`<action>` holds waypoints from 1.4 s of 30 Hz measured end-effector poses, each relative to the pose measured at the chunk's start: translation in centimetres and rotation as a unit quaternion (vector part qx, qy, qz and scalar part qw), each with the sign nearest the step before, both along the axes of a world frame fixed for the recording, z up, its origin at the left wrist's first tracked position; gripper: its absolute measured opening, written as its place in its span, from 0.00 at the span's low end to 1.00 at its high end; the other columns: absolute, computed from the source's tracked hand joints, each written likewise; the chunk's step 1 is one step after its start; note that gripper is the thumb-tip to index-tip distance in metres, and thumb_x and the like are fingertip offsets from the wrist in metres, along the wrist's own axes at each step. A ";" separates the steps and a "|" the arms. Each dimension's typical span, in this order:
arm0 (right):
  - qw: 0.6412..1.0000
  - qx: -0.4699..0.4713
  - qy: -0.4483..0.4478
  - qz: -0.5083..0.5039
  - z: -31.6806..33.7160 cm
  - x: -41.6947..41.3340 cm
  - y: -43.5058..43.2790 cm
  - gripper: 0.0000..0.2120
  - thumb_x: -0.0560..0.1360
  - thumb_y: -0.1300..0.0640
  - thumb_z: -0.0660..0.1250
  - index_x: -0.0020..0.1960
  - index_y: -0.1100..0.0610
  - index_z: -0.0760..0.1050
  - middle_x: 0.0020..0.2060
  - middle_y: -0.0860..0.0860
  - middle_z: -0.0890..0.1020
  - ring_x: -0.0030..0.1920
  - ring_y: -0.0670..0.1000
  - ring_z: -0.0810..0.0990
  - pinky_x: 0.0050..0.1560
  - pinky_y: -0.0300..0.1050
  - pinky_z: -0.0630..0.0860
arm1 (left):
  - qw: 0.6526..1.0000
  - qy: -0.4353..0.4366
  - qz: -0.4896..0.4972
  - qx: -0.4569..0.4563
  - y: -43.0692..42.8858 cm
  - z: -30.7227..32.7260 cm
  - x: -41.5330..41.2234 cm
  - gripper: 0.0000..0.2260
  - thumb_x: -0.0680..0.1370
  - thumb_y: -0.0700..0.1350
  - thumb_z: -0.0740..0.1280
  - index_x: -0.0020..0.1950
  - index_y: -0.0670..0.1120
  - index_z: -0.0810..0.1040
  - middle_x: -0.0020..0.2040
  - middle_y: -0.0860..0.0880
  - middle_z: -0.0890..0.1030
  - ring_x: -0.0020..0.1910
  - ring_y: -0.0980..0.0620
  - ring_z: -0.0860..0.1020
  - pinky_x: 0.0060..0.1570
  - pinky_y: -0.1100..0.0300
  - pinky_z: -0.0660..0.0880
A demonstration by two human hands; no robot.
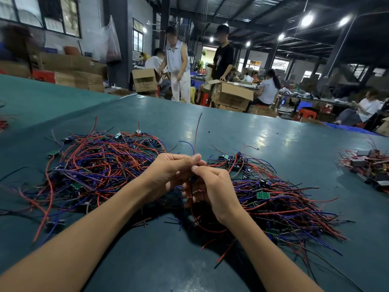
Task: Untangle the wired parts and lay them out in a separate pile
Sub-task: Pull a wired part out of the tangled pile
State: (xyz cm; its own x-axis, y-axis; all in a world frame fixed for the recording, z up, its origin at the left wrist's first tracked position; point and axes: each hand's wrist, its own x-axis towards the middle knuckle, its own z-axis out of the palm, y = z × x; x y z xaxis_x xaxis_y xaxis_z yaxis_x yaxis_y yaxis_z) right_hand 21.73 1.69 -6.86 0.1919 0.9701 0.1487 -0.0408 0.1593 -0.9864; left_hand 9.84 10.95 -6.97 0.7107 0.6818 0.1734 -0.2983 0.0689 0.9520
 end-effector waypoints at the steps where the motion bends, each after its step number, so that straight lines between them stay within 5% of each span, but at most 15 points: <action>1: 1.000 0.007 -0.010 -0.008 0.0 -0.1 -0.1 0.15 0.81 0.57 0.63 0.42 0.63 0.84 0.33 0.59 0.82 0.30 0.56 0.81 0.27 0.48 0.79 | 1.000 0.002 -0.002 0.002 0.0 0.0 0.0 0.14 0.75 0.49 0.72 0.49 0.38 0.86 0.35 0.43 0.79 0.26 0.49 0.71 0.23 0.61 0.71; 5: 0.989 0.054 -0.110 -0.082 0.1 -0.4 -0.1 0.16 0.75 0.58 0.64 0.32 0.64 0.80 0.28 0.62 0.81 0.27 0.58 0.78 0.31 0.58 0.78 | 0.999 0.009 0.032 0.011 0.1 -0.1 0.1 0.12 0.76 0.46 0.73 0.46 0.35 0.85 0.27 0.46 0.70 0.23 0.53 0.66 0.25 0.63 0.69; 10: 0.993 0.025 -0.107 -0.052 0.7 -0.8 -1.0 0.15 0.68 0.55 0.64 0.30 0.65 0.80 0.24 0.60 0.78 0.22 0.56 0.75 0.23 0.43 0.74 | 0.992 0.032 0.117 0.019 0.3 -0.5 0.4 0.11 0.74 0.47 0.74 0.41 0.38 0.86 0.29 0.43 0.69 0.26 0.51 0.62 0.25 0.63 0.65; 14: 0.992 0.024 -0.117 -0.041 0.8 -1.2 -1.2 0.15 0.68 0.56 0.64 0.31 0.66 0.80 0.25 0.61 0.78 0.24 0.58 0.76 0.25 0.46 0.76 | 0.984 0.030 0.173 0.020 0.7 -0.7 0.7 0.10 0.76 0.46 0.74 0.38 0.41 0.87 0.28 0.48 0.60 0.26 0.52 0.59 0.28 0.61 0.63; 24: 0.983 0.057 -0.170 0.023 1.0 -2.8 -1.9 0.12 0.68 0.60 0.63 0.29 0.59 0.83 0.26 0.62 0.80 0.24 0.56 0.77 0.26 0.46 0.76 | 0.962 0.014 0.261 -0.085 2.6 -0.8 0.1 0.10 0.78 0.43 0.72 0.44 0.35 0.83 0.23 0.53 0.63 0.24 0.53 0.60 0.30 0.59 0.62; 28: 0.984 0.069 -0.154 0.056 1.2 -2.5 -2.3 0.12 0.69 0.62 0.63 0.31 0.62 0.82 0.25 0.60 0.80 0.24 0.56 0.77 0.26 0.48 0.77 | 0.951 0.001 0.278 -0.135 2.9 -0.6 0.1 0.08 0.77 0.40 0.72 0.39 0.38 0.80 0.30 0.46 0.73 0.26 0.51 0.63 0.27 0.59 0.65; 33: 0.983 0.085 -0.141 0.082 1.3 -2.2 -2.1 0.12 0.70 0.64 0.63 0.32 0.65 0.82 0.26 0.59 0.80 0.24 0.55 0.78 0.28 0.46 0.78 | 0.954 -0.039 0.233 -0.186 3.1 -0.7 -0.1 0.14 0.76 0.42 0.73 0.31 0.42 0.78 0.27 0.48 0.67 0.23 0.52 0.63 0.28 0.59 0.64; 37: 0.991 0.084 -0.092 0.044 1.3 -1.3 -1.5 0.12 0.70 0.62 0.64 0.34 0.67 0.82 0.27 0.63 0.80 0.26 0.57 0.78 0.28 0.46 0.77 | 0.964 -0.081 0.159 -0.200 2.7 -0.4 -0.4 0.26 0.77 0.63 0.67 0.40 0.40 0.83 0.26 0.51 0.61 0.27 0.54 0.58 0.29 0.61 0.64; 39: 0.994 0.105 -0.041 -0.017 1.5 -1.0 -1.2 0.13 0.71 0.60 0.64 0.35 0.67 0.82 0.28 0.61 0.81 0.27 0.57 0.78 0.28 0.46 0.77 | 0.980 -0.053 0.107 -0.159 2.4 -0.5 -0.4 0.33 0.75 0.71 0.63 0.44 0.40 0.86 0.29 0.51 0.66 0.28 0.54 0.59 0.29 0.60 0.63; 42: 0.978 0.132 -0.060 -0.151 1.5 -0.2 -0.6 0.13 0.76 0.56 0.65 0.40 0.58 0.87 0.37 0.53 0.85 0.38 0.48 0.82 0.37 0.50 0.81 | 0.997 0.043 0.034 -0.054 1.1 -0.5 0.1 0.27 0.71 0.70 0.68 0.39 0.44 0.85 0.33 0.49 0.73 0.28 0.55 0.66 0.30 0.62 0.66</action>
